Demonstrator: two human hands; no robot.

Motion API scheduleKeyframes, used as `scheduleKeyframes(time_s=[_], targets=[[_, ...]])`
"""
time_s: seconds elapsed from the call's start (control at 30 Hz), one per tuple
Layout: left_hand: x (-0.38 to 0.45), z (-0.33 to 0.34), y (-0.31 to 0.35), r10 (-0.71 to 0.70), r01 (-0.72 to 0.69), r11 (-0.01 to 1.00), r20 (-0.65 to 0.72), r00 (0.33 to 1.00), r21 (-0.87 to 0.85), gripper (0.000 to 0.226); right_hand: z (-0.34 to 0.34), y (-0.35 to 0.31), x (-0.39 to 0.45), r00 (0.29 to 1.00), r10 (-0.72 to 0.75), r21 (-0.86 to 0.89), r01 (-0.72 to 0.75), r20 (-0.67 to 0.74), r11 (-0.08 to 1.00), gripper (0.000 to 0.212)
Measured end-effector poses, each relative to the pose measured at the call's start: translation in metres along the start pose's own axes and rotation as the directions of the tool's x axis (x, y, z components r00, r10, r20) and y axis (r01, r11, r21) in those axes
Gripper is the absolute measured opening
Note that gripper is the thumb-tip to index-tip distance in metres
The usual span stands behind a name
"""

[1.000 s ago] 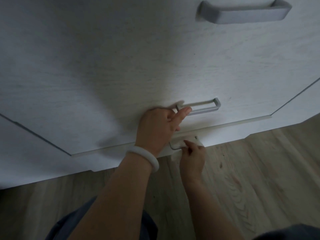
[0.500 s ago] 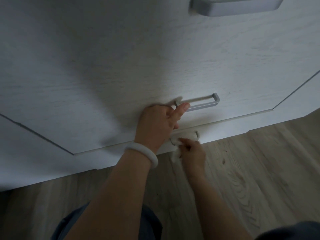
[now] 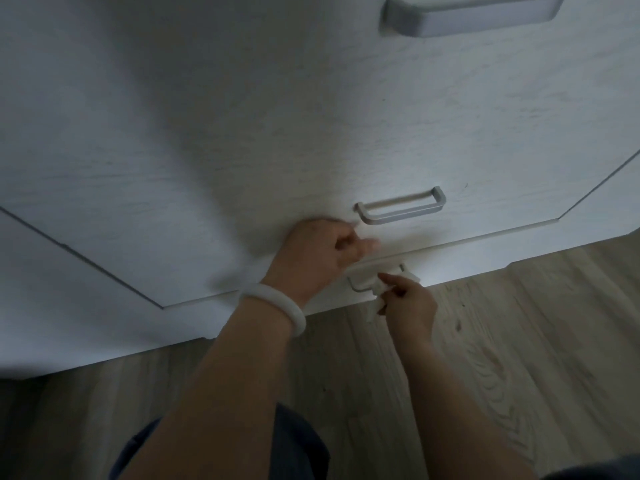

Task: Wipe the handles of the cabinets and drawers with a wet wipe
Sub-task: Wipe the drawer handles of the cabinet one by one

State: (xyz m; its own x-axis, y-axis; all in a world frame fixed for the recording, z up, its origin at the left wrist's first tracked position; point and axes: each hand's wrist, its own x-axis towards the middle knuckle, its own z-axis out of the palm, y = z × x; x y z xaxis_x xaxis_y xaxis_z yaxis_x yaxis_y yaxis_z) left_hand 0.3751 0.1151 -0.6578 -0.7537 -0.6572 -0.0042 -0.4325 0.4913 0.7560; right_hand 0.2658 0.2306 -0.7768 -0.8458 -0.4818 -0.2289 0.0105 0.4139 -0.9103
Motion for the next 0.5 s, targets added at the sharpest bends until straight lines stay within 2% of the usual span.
scheduleKeyframes(time_s=[0.1, 0.17, 0.23, 0.3, 0.37, 0.5], targets=[[-0.007, 0.006, -0.017, -0.22, 0.142, 0.945, 0.248, 0.943, 0.295, 0.049, 0.0, -0.001, 0.0, 0.999, 0.011, 0.083, -0.014, 0.035, 0.996, 0.034], [-0.008, 0.018, -0.029, -0.378, 0.289, 0.895, 0.234, 0.896, 0.34, 0.059, 0.002, -0.001, -0.001, 0.999, 0.029, 0.125, -0.034, 0.041, 0.992, 0.031], [-0.006, 0.031, -0.037, -0.487, 0.454, 0.87, 0.189, 0.853, 0.195, 0.063, 0.004, 0.0, 0.0, 0.999, 0.034, 0.145, -0.038, 0.029, 0.989, 0.027], [-0.005, 0.044, -0.042, -0.556, 0.557, 0.829, 0.195, 0.808, 0.055, 0.065, 0.005, 0.0, 0.001, 0.999, 0.028, 0.153, -0.03, 0.016, 0.988, 0.025], [-0.004, 0.054, -0.047, -0.588, 0.595, 0.803, 0.218, 0.779, 0.035, 0.067, 0.007, 0.001, 0.001, 1.0, 0.019, 0.168, -0.021, 0.012, 0.986, 0.024], [0.001, 0.068, -0.068, -0.626, 0.629, 0.778, 0.075, 0.776, -0.019, 0.08, 0.006, 0.005, 0.005, 0.999, 0.029, 0.203, -0.032, 0.016, 0.979, 0.027]])
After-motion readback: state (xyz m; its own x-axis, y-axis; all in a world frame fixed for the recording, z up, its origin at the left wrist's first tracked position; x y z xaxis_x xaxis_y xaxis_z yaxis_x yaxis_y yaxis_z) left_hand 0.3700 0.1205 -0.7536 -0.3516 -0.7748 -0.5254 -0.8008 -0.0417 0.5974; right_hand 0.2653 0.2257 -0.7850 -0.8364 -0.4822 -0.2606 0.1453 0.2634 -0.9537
